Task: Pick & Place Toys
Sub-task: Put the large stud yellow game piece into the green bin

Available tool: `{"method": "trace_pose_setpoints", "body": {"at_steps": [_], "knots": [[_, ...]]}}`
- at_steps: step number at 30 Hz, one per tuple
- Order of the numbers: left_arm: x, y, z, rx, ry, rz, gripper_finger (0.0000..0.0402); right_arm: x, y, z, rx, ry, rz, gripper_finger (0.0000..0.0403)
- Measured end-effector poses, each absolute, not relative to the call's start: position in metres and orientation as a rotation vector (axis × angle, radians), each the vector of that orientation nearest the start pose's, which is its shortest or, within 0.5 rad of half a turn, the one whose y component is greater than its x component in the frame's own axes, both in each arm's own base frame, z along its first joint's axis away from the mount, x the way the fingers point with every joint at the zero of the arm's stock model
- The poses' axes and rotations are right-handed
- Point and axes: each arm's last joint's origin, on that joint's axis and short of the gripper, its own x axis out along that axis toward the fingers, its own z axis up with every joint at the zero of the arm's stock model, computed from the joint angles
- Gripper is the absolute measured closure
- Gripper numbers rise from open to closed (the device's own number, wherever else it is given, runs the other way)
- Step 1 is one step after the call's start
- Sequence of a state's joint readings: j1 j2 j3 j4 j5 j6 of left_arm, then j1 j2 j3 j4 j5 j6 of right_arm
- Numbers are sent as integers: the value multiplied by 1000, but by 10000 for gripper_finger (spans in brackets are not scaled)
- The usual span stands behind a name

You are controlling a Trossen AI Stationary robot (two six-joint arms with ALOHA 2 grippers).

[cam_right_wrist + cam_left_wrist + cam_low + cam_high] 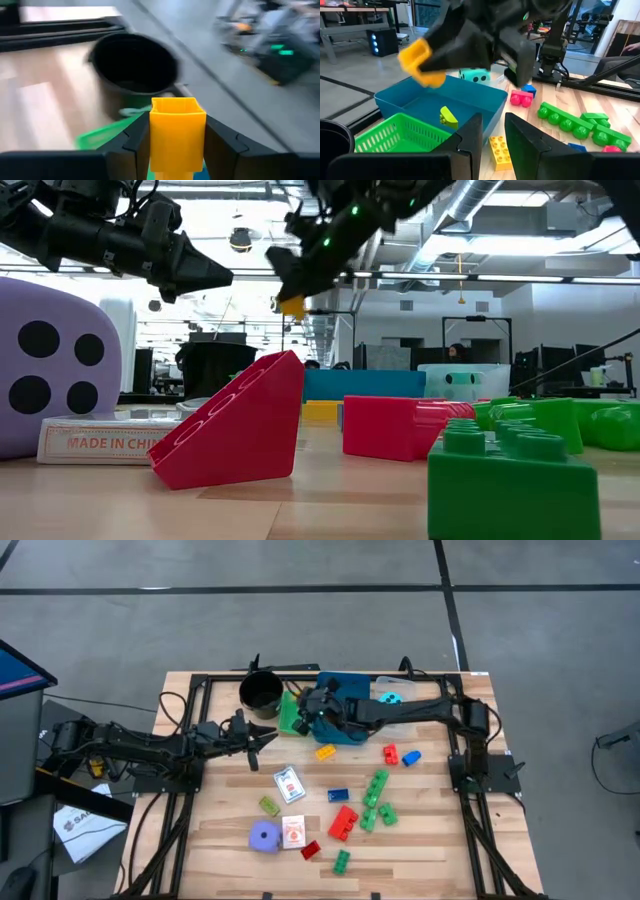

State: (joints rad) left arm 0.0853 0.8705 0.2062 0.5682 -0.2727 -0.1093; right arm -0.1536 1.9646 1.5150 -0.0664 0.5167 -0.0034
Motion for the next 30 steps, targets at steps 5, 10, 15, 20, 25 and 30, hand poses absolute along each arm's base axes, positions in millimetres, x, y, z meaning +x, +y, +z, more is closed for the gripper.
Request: {"method": "trace_pose_setpoints", "body": {"at_steps": [5,10,15,20,25,30], "knots": [[174,23,192,-70,82,362,325,452,-103,226,-25,499,-553,271],[169,22,194,-51,101,362,325,453,-116,215,17,507,-524,271],[148,18,197,-53,155,323,325,454,-115,218,7,489,-510,271],[123,11,206,-118,117,224,325,453,-115,223,5,480,-510,271],[111,9,202,-164,151,220,325,454,-114,220,35,482,-472,271],[111,10,203,-144,142,239,325,454,-111,219,46,492,-462,271]]}}
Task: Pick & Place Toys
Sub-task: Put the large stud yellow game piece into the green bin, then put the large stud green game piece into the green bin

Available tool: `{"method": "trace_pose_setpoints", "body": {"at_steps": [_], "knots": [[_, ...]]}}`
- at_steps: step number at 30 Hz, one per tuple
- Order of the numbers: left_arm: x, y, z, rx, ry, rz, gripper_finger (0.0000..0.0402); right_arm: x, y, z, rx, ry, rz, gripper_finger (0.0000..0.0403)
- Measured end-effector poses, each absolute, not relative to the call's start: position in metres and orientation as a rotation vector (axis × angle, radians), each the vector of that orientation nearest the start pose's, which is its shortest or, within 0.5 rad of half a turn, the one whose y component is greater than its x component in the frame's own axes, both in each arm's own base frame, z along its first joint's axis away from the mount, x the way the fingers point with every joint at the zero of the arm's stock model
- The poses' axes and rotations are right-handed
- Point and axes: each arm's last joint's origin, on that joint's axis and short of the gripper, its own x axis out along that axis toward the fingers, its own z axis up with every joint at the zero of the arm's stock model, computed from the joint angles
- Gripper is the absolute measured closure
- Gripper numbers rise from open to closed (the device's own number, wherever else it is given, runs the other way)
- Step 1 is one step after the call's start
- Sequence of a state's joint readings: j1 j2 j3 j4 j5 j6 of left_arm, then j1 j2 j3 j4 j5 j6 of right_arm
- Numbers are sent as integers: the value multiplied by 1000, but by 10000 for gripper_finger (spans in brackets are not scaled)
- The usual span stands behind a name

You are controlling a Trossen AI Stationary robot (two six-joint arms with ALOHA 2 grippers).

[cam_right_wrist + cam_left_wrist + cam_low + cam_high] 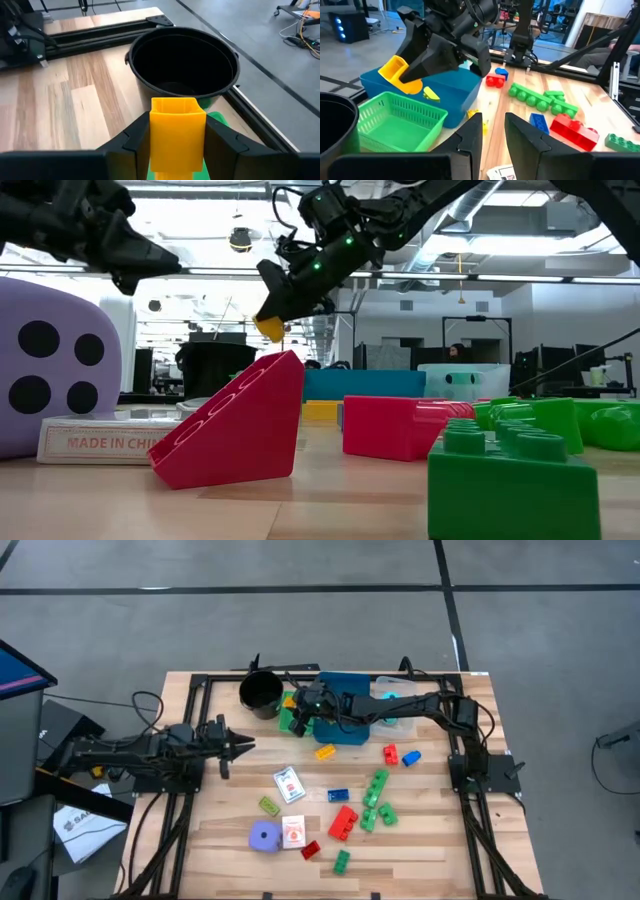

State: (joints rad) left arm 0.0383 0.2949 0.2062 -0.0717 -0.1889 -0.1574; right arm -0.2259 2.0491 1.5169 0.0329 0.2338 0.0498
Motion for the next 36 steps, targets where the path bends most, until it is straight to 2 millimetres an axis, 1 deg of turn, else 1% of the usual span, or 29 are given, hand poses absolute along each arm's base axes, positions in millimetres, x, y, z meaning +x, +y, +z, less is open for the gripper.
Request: {"method": "trace_pose_setpoints", "body": {"at_steps": [1,2,3,6,9,11,13,17,20,23,27,30,33,36], "knots": [[112,10,203,-144,139,242,325,454,-110,219,45,497,-460,270],[112,10,203,-145,138,243,325,454,-110,219,48,498,-461,259],[112,10,203,-148,137,243,325,454,-110,219,51,498,-462,239],[112,10,203,-150,142,243,325,453,-110,216,83,517,-472,161],[112,10,203,-151,141,244,325,451,-110,214,108,536,-479,102],[112,10,203,-150,141,244,325,451,-110,214,115,544,-482,77],[112,10,203,-149,141,244,325,451,-107,213,113,549,-476,62],[113,10,202,-148,149,245,325,448,-94,223,71,575,-442,58],[115,10,202,-148,156,245,325,439,-79,239,56,613,-412,71],[117,10,200,-146,177,247,325,428,-60,257,55,642,-400,87],[121,10,200,-143,171,248,325,410,-27,283,32,654,-411,106],[124,11,202,-117,147,265,325,396,2,297,-6,665,-443,116],[128,11,205,-95,122,268,325,379,30,304,-49,693,-526,119],[131,11,207,-95,95,267,325,361,55,300,-102,738,-650,119]]}}
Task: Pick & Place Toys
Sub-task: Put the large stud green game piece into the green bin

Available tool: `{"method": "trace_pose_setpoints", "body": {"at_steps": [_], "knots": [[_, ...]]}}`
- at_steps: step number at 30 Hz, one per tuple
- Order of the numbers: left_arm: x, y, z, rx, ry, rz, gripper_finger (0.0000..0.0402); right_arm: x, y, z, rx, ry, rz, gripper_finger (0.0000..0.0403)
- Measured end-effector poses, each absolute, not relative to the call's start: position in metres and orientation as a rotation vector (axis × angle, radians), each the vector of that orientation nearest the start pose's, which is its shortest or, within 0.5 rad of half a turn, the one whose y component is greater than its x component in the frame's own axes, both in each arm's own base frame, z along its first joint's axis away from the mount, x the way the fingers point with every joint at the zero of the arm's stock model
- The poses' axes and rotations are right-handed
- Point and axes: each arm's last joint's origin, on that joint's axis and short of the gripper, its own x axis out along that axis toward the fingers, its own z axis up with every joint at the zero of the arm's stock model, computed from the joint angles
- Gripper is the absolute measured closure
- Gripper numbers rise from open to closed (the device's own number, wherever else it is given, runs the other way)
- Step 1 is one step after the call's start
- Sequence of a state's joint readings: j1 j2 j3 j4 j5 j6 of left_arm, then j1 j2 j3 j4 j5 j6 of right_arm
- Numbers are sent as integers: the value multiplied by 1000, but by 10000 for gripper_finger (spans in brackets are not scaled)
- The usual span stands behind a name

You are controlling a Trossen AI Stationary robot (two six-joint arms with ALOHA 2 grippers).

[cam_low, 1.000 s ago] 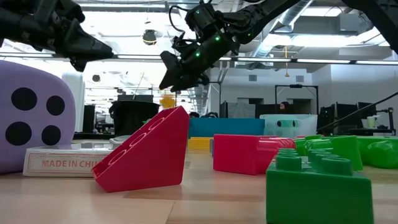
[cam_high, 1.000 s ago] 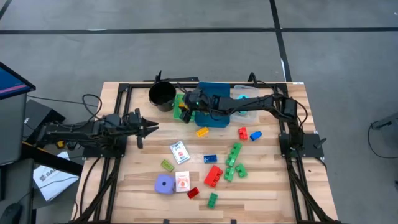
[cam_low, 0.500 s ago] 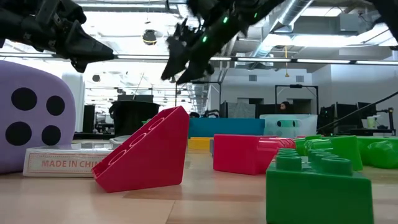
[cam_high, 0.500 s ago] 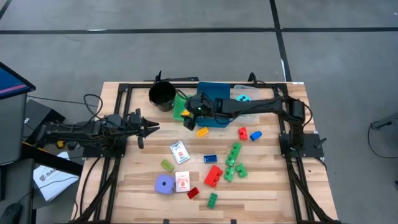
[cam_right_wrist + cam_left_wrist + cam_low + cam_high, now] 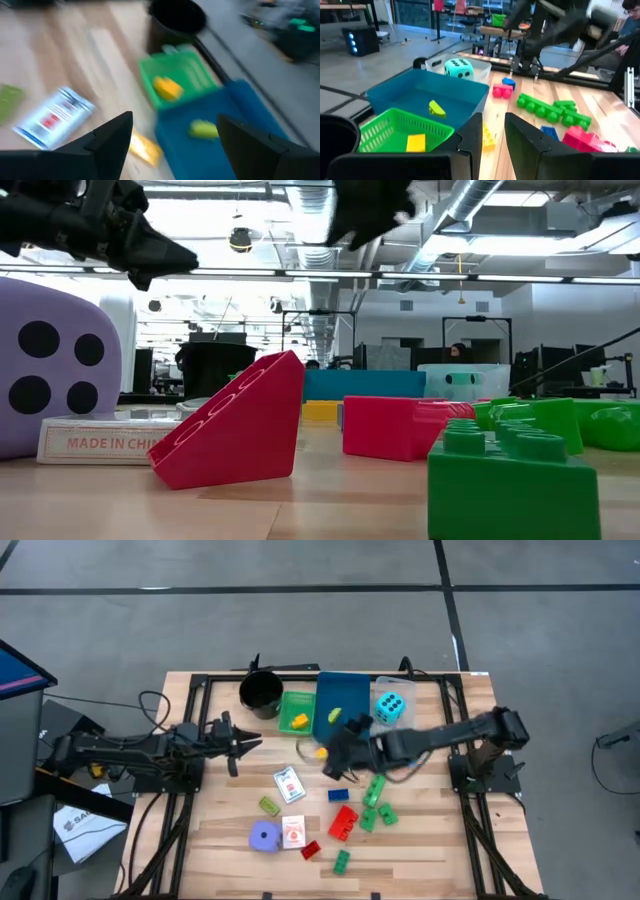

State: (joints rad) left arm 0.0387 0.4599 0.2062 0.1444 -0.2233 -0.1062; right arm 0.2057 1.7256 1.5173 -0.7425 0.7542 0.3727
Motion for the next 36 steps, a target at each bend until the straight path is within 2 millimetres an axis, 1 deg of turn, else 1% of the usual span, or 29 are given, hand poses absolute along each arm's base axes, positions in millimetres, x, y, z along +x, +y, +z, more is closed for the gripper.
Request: {"method": "trace_pose_setpoints", "body": {"at_steps": [3,5,9,14,16,20,24,28,32,34,36], "knots": [[133,12,209,-97,68,266,325,341,79,291,-133,773,-748,120],[134,12,211,-99,46,266,325,329,92,281,-139,783,-784,120],[137,12,214,-103,9,265,325,302,107,257,-116,771,-831,120],[138,12,216,-108,-12,263,325,268,111,229,-39,732,-859,120],[139,12,216,-115,-21,263,325,254,108,223,5,684,-865,120],[141,12,216,-180,-26,260,325,234,105,212,102,558,-822,120],[144,12,213,-219,-13,261,325,225,106,210,161,436,-690,120],[149,12,213,-248,-34,259,325,223,106,206,180,336,-527,120],[154,12,216,-254,-76,254,325,223,100,196,179,272,-396,120],[157,12,215,-255,-84,253,325,222,97,192,179,270,-369,120],[159,13,214,-254,-76,254,325,222,92,188,191,273,-376,120]]}}
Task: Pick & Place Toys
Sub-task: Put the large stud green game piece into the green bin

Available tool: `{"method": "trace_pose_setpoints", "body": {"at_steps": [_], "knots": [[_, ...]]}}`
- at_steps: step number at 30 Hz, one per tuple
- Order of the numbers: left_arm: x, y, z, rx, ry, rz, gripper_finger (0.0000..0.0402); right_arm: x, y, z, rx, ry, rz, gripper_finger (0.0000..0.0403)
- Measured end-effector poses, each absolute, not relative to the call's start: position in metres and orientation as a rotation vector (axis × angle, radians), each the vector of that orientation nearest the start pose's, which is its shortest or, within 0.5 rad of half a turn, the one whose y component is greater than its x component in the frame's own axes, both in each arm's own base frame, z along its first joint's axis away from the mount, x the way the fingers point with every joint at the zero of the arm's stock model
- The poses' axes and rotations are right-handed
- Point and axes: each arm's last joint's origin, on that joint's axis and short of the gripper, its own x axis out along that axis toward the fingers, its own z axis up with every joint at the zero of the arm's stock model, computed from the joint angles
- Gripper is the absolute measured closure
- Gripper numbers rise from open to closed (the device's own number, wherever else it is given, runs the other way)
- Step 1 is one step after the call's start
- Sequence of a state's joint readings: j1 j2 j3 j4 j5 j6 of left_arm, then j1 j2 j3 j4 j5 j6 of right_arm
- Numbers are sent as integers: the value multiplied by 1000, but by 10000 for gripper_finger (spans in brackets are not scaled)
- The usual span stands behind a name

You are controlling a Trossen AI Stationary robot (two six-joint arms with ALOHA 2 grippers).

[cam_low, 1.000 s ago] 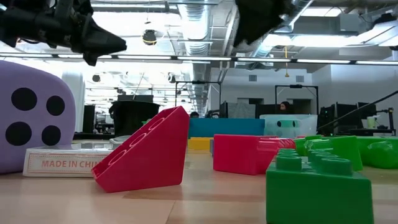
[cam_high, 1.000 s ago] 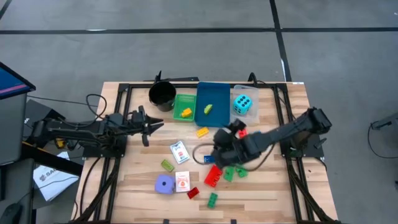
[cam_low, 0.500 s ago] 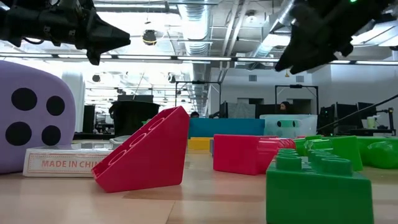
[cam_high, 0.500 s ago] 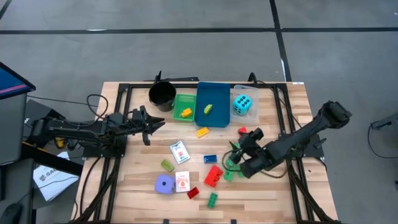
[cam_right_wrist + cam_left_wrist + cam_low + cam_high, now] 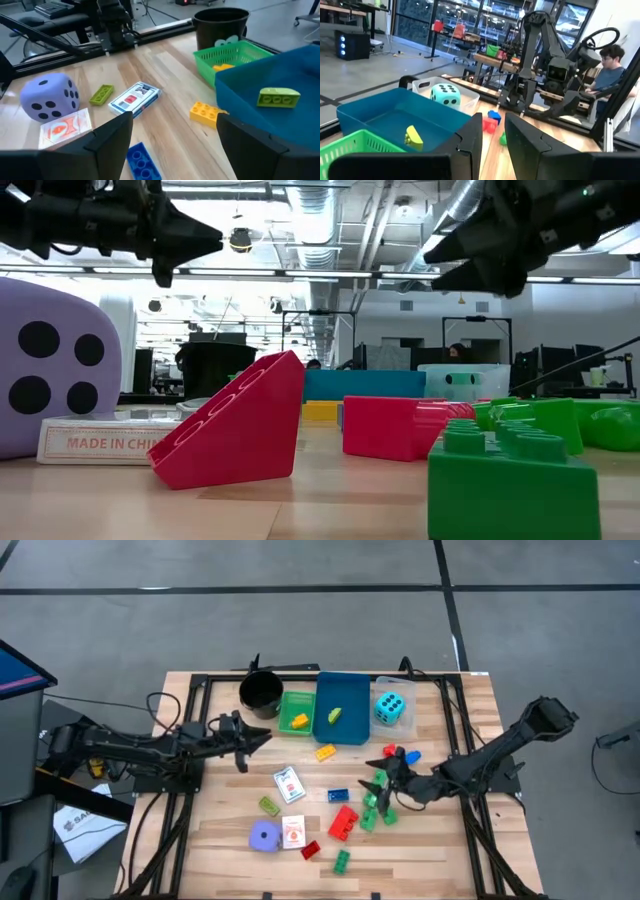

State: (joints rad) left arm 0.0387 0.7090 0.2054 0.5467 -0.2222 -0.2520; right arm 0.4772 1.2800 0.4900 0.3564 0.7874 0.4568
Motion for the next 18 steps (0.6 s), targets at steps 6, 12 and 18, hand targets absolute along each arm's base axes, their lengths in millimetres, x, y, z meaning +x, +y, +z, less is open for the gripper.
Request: {"method": "trace_pose_setpoints", "body": {"at_steps": [6,12,18], "knots": [[165,13,205,-304,-21,262,325,222,77,179,333,262,-461,120],[175,13,190,-417,65,269,325,226,66,179,344,250,-503,120],[183,13,178,-413,125,277,325,229,57,179,388,234,-551,120]]}}
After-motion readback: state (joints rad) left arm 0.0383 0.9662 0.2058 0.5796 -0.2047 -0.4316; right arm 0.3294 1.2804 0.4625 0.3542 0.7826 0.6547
